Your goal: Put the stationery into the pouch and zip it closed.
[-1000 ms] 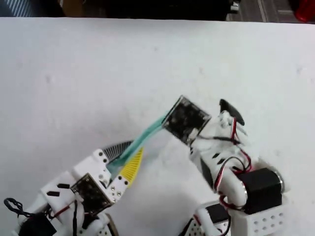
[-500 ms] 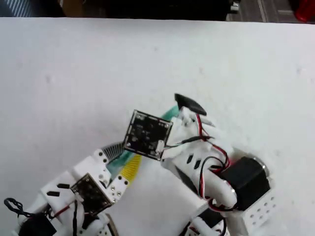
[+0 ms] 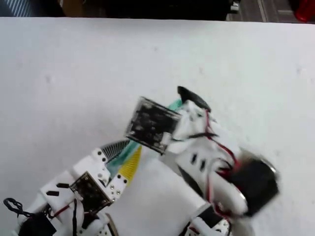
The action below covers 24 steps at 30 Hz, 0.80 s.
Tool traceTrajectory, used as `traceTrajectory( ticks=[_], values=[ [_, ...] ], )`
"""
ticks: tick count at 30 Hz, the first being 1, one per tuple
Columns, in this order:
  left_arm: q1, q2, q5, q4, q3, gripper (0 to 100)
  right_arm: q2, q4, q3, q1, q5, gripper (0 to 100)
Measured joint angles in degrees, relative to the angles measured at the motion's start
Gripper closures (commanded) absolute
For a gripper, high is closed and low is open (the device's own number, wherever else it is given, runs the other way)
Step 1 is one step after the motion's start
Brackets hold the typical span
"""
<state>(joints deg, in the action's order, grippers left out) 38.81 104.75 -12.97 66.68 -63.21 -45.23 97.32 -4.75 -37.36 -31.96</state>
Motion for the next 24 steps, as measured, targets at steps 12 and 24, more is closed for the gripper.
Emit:
traceTrajectory(
  ticks=[12, 24],
  values=[
    [-7.7, 0.0, 0.2, -4.0, -1.4, 98, -6.5, -0.1, -6.2, 9.9, 22.7, 68.0],
    [-13.9, -0.1, 2.5, -12.8, -7.0, 98, -7.1, -0.1, -4.2, 10.6, 22.7, 68.0]
  ],
)
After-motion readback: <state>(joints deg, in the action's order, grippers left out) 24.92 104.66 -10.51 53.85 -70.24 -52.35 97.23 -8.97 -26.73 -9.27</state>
